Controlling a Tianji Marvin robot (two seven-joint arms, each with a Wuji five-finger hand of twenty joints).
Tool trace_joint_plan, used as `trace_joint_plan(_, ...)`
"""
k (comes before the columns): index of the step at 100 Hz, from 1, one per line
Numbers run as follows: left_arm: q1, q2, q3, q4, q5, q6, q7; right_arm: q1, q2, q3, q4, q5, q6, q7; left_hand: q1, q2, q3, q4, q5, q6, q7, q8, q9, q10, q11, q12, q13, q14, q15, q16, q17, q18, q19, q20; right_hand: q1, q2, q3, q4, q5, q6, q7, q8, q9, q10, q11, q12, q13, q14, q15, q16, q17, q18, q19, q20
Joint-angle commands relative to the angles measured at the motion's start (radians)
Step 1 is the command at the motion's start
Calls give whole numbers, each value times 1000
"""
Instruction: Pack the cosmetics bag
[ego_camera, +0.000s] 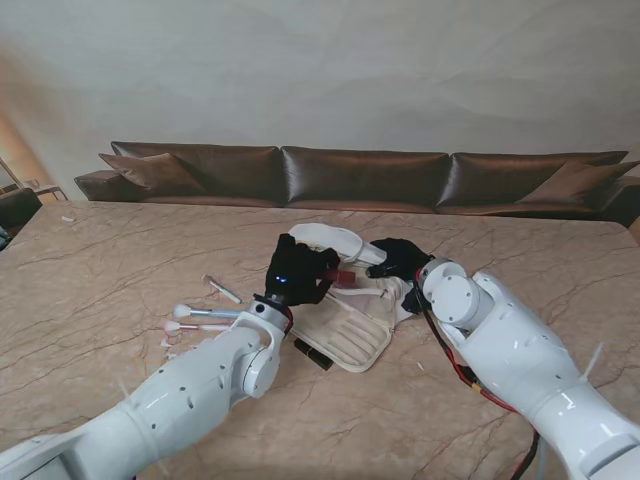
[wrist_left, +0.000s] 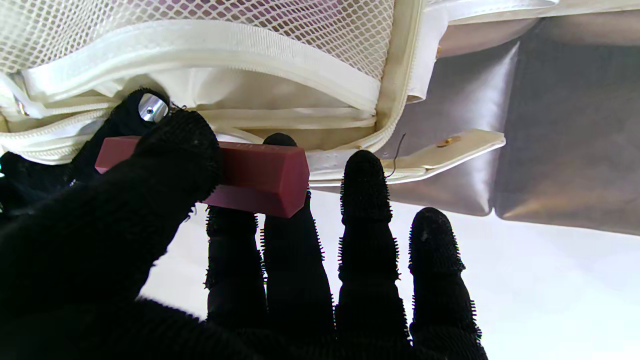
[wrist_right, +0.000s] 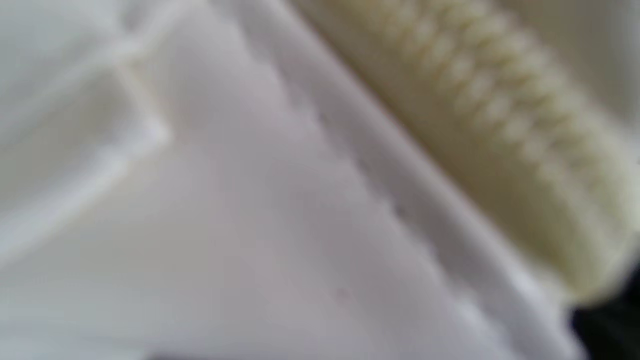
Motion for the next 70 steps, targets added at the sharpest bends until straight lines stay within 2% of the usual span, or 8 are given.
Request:
trace_joint_plan(1,-11,-22,2,12,-3,-9,9,-16,-4,-5,1,4,-5,6,46,106,46,2,42,-164,94,21,7,-56,27,0,-25,-21,0,16,-13,-19,6,24,60,43,55,3,62,-119,87,-8,48,-17,24,7,84,-9,64,18,18,11,39,2)
trace_joint_plan(19,-50,-45,41,72,-5,-13,37,-16,-4,-7,2,4,-13,5,42,107,35,-1,39,-154,114,-36,6,-62,23,-23,-22,-29,2,16,-3,-20,19,31,59,42,55,3,63,-118,86,-8,48,-16,24,8,85,-9,66,19,20,10,40,2)
trace_joint_plan(28,-61,-55,49,98,-14,-25,48,-16,-3,-7,2,2,-15,6,34,96,45,2,28,-124,123,-131,-15,-69,7,-48,-36,-39,-13,5,1,-27,23,25,58,41,57,3,66,-118,88,-7,48,-16,24,8,85,-10,66,19,21,9,41,1)
trace_joint_plan(32,-64,-60,51,107,-20,-36,56,-16,-3,-7,1,2,-15,6,19,81,56,3,-7,-79,97,-197,-79,-59,15,-98,-67,-41,-37,-8,-4,-30,21,18,58,39,58,3,66,-117,87,-8,49,-16,25,8,85,-9,66,19,21,9,41,1)
trace_joint_plan(39,-61,-58,48,102,-26,-42,45,-18,-3,-5,-1,1,-14,3,-36,62,106,-2,-31,13,-67,-195,-257,-38,169,-322,-110,-41,-67,-24,-25,-32,5,10,56,38,59,3,67,-117,88,-7,49,-17,25,8,85,-10,66,19,21,9,41,1)
trace_joint_plan(46,-58,-52,45,93,-27,-47,27,-20,-3,-4,-3,0,-12,3,-93,76,147,28,-41,56,-153,-197,-319,-32,177,-402,-140,-40,-90,-37,-46,-34,-10,7,55,36,60,3,67,-117,87,-8,49,-17,25,8,86,-10,67,19,21,10,41,1)
trace_joint_plan(51,-56,-48,43,89,-26,-50,19,-21,-2,-4,-4,-1,-11,3,-132,92,173,87,-56,86,-198,-185,-353,-24,167,-421,-162,-38,-108,-49,-59,-34,-19,8,54,34,62,4,65,-117,86,-9,49,-16,25,8,86,-11,67,19,21,9,41,1)
trace_joint_plan(70,-35,-28,22,55,-16,-51,4,-22,-4,-7,-3,2,-7,2,-142,109,165,96,-79,109,-250,-188,-400,-11,157,-435,-196,-30,-127,-65,-82,-33,-38,4,53,33,66,5,67,-117,87,-9,50,-17,26,8,87,-11,68,19,22,9,42,0)
